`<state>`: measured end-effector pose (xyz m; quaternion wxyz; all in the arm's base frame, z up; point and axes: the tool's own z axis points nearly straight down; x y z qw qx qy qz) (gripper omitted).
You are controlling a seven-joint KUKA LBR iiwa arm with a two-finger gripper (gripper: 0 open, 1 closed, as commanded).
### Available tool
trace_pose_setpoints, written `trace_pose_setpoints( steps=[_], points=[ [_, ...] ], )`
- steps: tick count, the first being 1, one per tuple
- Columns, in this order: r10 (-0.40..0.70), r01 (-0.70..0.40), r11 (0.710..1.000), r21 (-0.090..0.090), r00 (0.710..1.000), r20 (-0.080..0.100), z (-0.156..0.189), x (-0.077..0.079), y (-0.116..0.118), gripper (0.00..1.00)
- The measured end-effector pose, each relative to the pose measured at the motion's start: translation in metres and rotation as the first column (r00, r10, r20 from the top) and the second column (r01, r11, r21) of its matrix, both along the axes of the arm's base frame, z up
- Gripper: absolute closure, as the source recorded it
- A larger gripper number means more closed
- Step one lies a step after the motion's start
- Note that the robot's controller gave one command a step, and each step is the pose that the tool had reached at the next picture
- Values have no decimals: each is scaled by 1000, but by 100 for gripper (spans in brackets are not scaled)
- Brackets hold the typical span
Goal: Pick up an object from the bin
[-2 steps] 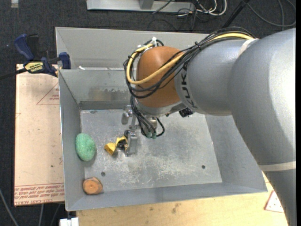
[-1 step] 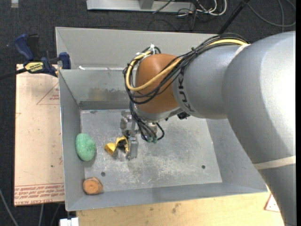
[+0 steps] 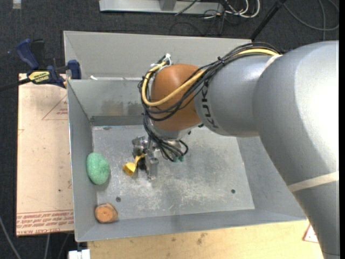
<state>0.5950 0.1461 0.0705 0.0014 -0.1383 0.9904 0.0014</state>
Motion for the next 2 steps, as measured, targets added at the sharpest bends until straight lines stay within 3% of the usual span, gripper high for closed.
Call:
trace_pose_setpoints(
  steps=[1,2],
  points=[
    [0,0,1000,0,1000,0,0,0,0,100],
    [-57,57,998,-1,998,1,134,-8,-7,100]
  ],
)
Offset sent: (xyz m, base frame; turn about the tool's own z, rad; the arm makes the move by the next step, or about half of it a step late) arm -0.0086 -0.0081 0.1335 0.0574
